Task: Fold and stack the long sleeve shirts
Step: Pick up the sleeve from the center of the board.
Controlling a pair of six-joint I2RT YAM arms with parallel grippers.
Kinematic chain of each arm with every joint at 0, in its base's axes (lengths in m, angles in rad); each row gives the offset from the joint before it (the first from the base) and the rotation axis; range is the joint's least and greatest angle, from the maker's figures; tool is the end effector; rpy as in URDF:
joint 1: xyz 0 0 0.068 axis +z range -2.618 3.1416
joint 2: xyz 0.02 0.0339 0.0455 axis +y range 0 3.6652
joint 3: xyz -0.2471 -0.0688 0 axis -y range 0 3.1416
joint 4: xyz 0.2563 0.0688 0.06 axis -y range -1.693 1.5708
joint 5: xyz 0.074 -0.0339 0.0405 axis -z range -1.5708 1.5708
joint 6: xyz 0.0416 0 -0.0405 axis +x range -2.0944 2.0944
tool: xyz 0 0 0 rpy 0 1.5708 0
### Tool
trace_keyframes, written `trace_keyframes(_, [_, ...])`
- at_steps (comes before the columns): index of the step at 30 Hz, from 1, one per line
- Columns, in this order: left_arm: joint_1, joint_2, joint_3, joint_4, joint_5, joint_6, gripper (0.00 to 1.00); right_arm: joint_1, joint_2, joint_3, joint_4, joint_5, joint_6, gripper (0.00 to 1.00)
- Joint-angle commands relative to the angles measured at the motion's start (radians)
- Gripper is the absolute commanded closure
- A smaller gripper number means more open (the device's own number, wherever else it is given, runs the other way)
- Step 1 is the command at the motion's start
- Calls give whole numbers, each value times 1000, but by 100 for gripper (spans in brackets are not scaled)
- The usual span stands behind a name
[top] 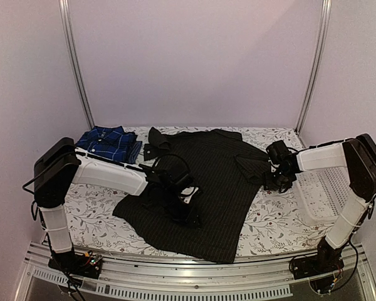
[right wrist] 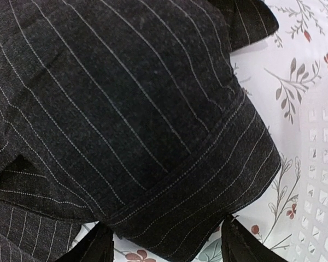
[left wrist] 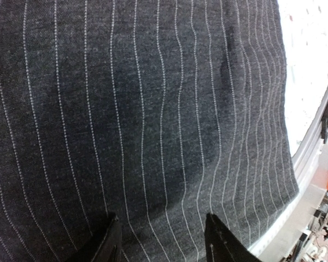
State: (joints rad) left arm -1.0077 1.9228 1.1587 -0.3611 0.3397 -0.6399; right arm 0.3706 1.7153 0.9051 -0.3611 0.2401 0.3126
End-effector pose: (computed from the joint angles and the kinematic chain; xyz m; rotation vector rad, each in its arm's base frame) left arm 0.1914 -0.3292 0.1093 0.6563 2.8979 -0.8395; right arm 0.3021 0.1068 0.1083 -0.0123 2.6850 -0.1230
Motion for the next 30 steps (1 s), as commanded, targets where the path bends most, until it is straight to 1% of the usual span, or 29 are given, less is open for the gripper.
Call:
trace_keyframes(1, [6,2,31,-45,-27,10,48,-10,43,39,-11,34,-10,41])
trace_keyframes(3, [6,4,38,-52,-28,12,48,-10,57,54,-20,39,-13,52])
trace_keyframes(5, [7,0,45,-59,-32,14,48,-10,61,73,-39,48,-16,66])
trace_keyframes(7, [8,-5,49,-61,-35,14,48,-8,52,93,-58,51,-15,78])
trace_keyframes(8, [9,-7,50,-59,-35,15,48,-5,46,103,-71,51,-16,83])
trace_keyframes(10, [9,-13,59,-60,-34,14,48,6,23,126,-98,66,-15,89])
trace_keyframes(16, [9,-32,89,-61,-37,8,48,65,-55,201,-179,120,-12,100])
trace_keyframes(22, [11,-79,110,-59,-72,3,48,153,-100,295,-258,161,-27,100])
trace_keyframes(25, [12,-110,109,-41,-100,6,48,214,-110,321,-269,172,-50,100])
trace_keyframes(27, [13,-135,107,-17,-117,11,48,255,-117,336,-266,152,-68,100])
trace_keyframes(30, [15,-161,109,27,-129,20,48,306,-123,360,-253,46,-77,100])
